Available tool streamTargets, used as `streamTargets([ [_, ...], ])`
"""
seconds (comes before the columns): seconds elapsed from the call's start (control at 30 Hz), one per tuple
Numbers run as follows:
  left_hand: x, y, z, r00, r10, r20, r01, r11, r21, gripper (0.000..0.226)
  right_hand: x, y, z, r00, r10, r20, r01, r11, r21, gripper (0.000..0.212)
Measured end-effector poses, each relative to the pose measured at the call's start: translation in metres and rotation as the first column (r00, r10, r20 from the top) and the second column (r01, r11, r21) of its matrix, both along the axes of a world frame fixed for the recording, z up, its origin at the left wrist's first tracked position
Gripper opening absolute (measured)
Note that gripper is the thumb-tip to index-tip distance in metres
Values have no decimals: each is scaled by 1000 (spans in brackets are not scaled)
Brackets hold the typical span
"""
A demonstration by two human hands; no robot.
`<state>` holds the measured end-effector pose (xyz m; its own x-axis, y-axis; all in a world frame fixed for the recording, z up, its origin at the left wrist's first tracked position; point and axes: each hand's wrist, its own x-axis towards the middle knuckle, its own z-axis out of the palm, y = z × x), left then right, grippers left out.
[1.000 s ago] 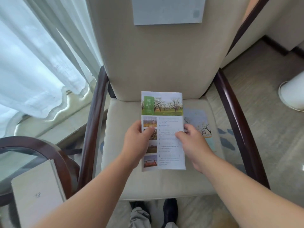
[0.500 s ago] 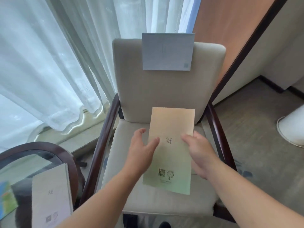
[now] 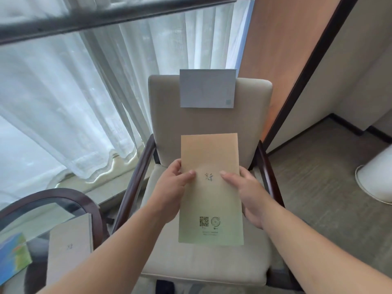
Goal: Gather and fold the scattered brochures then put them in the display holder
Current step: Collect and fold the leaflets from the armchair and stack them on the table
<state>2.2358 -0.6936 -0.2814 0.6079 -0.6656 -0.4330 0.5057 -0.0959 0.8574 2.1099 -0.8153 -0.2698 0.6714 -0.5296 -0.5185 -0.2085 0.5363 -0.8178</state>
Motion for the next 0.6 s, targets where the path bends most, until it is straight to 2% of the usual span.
streamTargets([
  [0.1,-10,3,5,998,-10,54,9,1000,16,23,-4,3,1,1000,-1,2,1,1000,1,28],
  [0.2,-18,8,8,983,37,179,-54,994,92,23,-6,4,-1,997,-73,-22,71,995,-74,20],
  [0.3,-21,18,12,953,65,296,-114,982,151,30,-6,5,0,998,-57,4,57,991,-122,16],
  [0.37,-20,27,14,973,60,225,-94,985,143,41,-4,9,0,999,-28,42,33,992,-121,17],
  [0.47,-19,42,17,999,15,41,-19,995,95,32,4,19,2,995,23,95,-16,997,-75,17],
  [0.6,-11,61,12,990,137,34,-140,987,83,27,19,39,3,995,90,45,-82,986,-146,16],
])
